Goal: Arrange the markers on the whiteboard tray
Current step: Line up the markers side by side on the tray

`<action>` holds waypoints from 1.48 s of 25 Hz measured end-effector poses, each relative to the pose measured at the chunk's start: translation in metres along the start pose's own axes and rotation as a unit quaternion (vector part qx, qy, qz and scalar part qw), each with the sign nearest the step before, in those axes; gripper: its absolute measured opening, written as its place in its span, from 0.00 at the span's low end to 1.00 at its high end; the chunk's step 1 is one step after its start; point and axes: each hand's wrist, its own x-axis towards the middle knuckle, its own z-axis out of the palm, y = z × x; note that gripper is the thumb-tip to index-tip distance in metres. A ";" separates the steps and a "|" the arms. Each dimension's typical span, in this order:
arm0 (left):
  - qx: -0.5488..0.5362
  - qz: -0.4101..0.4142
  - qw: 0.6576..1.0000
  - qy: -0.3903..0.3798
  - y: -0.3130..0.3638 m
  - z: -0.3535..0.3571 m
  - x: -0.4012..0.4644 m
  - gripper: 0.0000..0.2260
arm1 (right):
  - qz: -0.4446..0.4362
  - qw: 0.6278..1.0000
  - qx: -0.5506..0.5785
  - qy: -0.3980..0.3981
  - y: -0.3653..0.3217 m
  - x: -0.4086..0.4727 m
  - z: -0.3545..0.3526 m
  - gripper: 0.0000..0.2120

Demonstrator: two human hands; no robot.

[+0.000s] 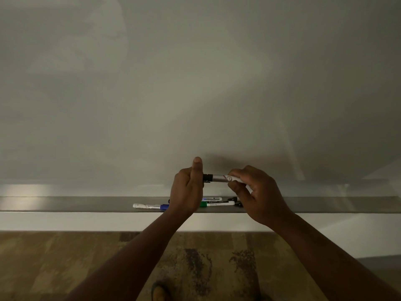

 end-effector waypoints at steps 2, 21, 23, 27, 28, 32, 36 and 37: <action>0.019 -0.007 1.000 -0.003 0.000 0.001 -0.001 0.30 | -0.016 1.000 -0.025 0.007 -0.003 0.001 -0.002 0.13; 0.131 0.085 0.985 -0.074 -0.032 0.010 0.003 0.11 | 0.054 0.997 -0.053 -0.030 0.026 -0.011 0.023 0.13; 0.157 0.106 0.976 -0.110 -0.050 0.007 0.000 0.05 | 0.074 0.994 -0.066 -0.049 0.035 -0.015 0.032 0.12; 0.238 0.112 0.953 -0.147 -0.081 0.007 -0.003 0.10 | 0.089 0.987 -0.081 -0.105 0.049 -0.029 0.051 0.12; 0.250 0.104 0.950 -0.154 -0.087 0.007 -0.004 0.08 | 0.094 0.985 -0.092 -0.113 0.053 -0.032 0.055 0.11; 0.274 0.089 0.939 -0.189 -0.114 0.008 -0.006 0.06 | 0.113 0.967 -0.144 -0.178 0.071 -0.041 0.073 0.12; 0.331 0.092 0.920 -0.190 -0.131 0.016 -0.008 0.10 | 0.112 0.957 -0.164 -0.210 0.083 -0.045 0.091 0.10; 0.344 0.095 0.915 -0.188 -0.134 0.017 -0.008 0.11 | 0.111 0.956 -0.166 -0.216 0.085 -0.046 0.094 0.08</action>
